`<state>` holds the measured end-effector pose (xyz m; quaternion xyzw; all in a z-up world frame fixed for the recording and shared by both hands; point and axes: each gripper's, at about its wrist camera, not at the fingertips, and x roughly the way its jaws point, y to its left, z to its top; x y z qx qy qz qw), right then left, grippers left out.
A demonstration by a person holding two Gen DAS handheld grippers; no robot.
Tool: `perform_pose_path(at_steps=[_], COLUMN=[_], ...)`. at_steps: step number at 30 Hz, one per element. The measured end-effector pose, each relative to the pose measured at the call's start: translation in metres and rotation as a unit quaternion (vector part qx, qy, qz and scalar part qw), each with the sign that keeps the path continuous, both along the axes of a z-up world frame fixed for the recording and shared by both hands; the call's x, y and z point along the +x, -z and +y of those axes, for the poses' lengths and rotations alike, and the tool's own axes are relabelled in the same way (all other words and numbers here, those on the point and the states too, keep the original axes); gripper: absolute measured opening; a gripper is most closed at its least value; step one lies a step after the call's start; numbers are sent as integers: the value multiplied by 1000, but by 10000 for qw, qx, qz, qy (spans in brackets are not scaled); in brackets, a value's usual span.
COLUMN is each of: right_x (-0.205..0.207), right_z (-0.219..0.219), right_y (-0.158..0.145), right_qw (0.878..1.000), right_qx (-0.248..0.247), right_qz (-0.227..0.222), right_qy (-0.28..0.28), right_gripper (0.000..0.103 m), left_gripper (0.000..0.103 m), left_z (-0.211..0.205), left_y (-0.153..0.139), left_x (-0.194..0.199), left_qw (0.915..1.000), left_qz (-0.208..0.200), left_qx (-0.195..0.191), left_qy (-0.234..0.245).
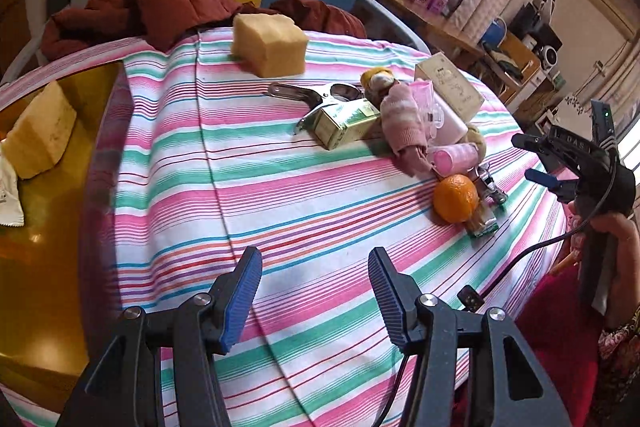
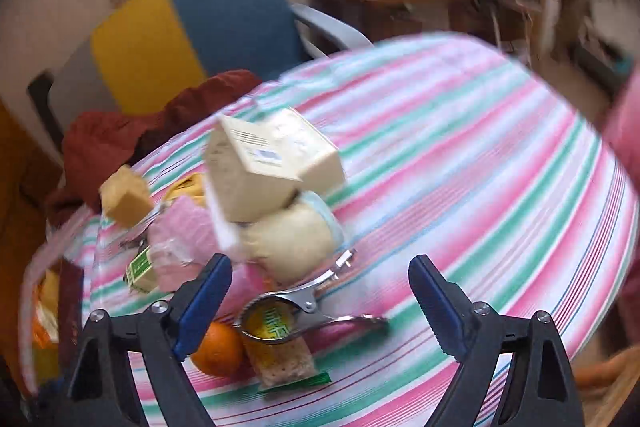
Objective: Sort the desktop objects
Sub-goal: 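Grasp the orange with the left tool while the right tool grasps the metal clip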
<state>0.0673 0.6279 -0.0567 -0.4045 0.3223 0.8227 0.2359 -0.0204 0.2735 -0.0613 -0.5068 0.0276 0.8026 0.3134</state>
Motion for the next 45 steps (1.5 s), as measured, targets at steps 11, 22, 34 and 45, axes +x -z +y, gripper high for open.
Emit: perform_pose_path(at_steps=[11,22,34,45], right_x=[-30,-47,-26,-22], right_z=[-18,-26,2,1], right_y=[21,50,34,39], right_qw=[9962,9864,9952,9956], right_qx=[-148,-283,-118,-252], right_qz=[-520,-1084,-790,-758], right_qy=[-679,-1201,-570,-484], right_gripper=[76,47,22,22], left_gripper=[56,56,59,62], left_z=[31,58,148,175], left_y=[10,7,6,34], left_x=[-4,1,10,-1], left_qw=[9998,9987,9891,9849], left_qz=[-156,-142,-164,-278], left_qx=[-21,-86,-190,-277], left_qy=[95,481,1450,1684])
